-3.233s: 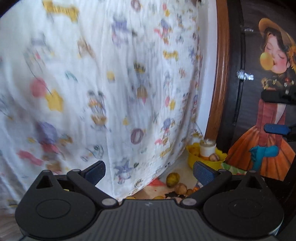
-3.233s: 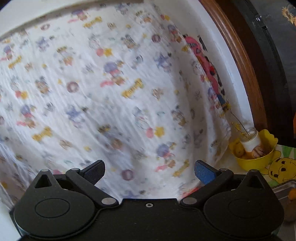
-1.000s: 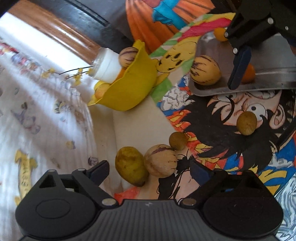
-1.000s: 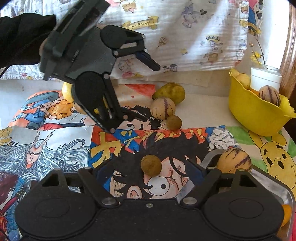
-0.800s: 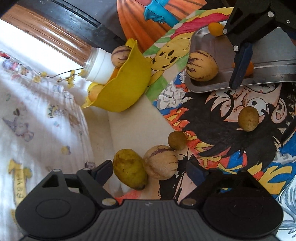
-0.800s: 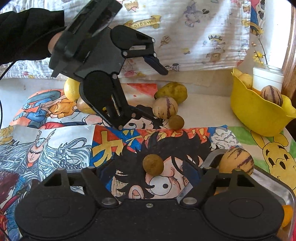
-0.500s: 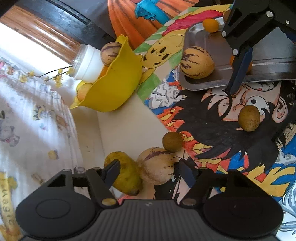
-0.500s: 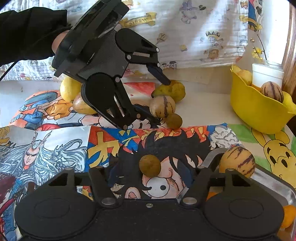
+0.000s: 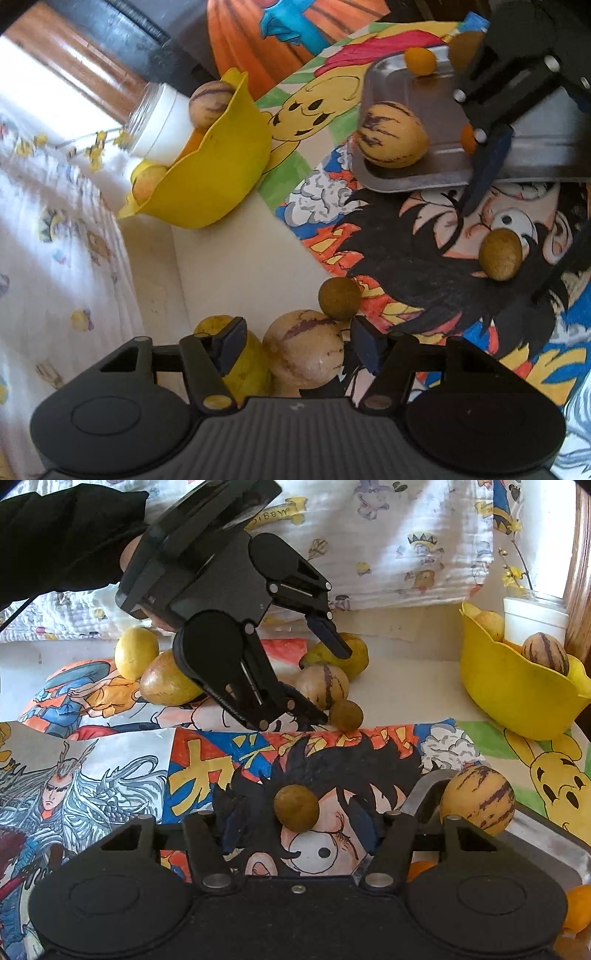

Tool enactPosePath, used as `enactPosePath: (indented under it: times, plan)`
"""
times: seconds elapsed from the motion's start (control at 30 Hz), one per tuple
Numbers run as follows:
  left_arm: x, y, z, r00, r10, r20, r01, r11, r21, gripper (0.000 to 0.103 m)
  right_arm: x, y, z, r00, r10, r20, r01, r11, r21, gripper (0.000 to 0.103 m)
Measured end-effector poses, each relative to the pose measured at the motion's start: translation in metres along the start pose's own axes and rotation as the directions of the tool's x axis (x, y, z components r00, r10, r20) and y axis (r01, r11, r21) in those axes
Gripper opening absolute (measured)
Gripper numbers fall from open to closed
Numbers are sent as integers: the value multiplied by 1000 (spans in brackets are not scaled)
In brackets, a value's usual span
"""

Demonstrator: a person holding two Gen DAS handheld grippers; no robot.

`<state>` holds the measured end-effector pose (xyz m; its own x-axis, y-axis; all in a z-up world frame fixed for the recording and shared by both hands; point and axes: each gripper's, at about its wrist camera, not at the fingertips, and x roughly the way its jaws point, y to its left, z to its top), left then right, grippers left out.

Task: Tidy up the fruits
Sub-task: 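Grasp a striped pepino with the left tool while the right tool grasps a small brown fruit, then carry the pepino over the tray with the left tool while the right tool carries the small fruit there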

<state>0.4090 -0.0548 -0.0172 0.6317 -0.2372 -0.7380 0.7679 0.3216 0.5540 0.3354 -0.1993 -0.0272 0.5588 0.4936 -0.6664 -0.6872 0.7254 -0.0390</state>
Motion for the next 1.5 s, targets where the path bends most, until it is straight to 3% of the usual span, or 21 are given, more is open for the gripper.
enactPosePath:
  times: [0.13,0.57,0.83,0.97,1.2,1.4,1.5]
  plan:
    - [0,2,1,999,-39,-9,39,999,0,56,2,0,-1,1000,-14,-10,14,1000,5,58]
    - [0,-14,5,997,50,-50,-49,999,21,48,4,0,-1,1000,-19,-7,19,999,31,44]
    - [-13,-11,3,995,44,-91,-61,978,-201,47,2,-1,-3,1000,-24,0,24,999,43,30]
    - [-22,-7,1,993,16,-113,-56,931,-361,47,2,-1,-3,1000,-28,3,28,998,48,29]
    - [-39,-1,-7,994,-75,-84,13,818,-575,47,-2,0,-5,1000,-25,10,24,998,59,29]
    - [-52,0,-13,991,-122,-47,47,670,-741,47,-16,2,-6,999,-20,41,17,996,83,29]
    - [-59,-4,-13,994,-105,-13,57,630,-775,47,-26,3,-7,998,-23,56,17,995,94,29]
